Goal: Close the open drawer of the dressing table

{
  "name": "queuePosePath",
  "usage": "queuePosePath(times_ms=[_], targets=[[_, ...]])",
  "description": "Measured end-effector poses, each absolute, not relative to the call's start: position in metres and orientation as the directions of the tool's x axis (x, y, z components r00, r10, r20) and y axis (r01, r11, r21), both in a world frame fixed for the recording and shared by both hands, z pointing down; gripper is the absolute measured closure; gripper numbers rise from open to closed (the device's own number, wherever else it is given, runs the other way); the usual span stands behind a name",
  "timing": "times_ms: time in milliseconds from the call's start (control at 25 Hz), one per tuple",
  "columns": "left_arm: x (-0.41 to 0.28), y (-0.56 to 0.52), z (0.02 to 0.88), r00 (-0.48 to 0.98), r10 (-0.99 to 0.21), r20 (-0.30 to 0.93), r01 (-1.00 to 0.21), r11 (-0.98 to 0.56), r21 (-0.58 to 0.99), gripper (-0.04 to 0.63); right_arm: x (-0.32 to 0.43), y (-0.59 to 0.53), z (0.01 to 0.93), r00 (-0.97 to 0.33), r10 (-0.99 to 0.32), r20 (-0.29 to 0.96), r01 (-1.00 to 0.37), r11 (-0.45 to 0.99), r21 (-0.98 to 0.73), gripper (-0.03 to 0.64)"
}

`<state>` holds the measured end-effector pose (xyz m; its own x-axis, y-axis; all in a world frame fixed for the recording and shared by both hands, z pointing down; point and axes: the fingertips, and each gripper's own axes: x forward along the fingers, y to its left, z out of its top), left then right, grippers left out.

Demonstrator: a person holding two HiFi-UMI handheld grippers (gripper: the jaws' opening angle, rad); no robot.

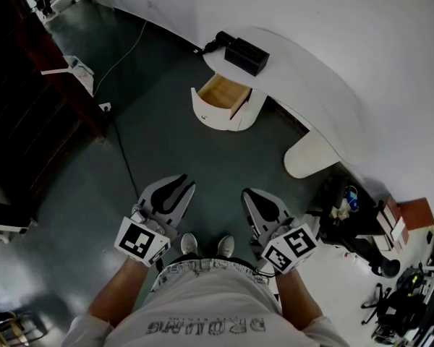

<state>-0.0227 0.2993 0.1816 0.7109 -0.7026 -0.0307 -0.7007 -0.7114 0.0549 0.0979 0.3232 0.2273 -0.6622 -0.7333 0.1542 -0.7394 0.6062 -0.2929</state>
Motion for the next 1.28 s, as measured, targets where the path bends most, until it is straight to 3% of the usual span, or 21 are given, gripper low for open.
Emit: queuePosePath(times_ms=[720, 1280], targets=[[-0.006, 0.309, 0.189, 0.704, -0.71, 0.004, -0.709, -0.703, 0.054, 0.455, 0.114, 0.331, 0.233, -0.678, -0.717, 0.161, -0.726, 0.618, -0.304, 0.609], [0.037, 0.323, 0.193, 0.636, -0.772, -0.009, -0.771, -0.635, 0.048, 0.437, 0.182, 0.342, 0.24, -0.696, -0.704, 0.144, -0.708, 0.639, -0.3, 0.609]])
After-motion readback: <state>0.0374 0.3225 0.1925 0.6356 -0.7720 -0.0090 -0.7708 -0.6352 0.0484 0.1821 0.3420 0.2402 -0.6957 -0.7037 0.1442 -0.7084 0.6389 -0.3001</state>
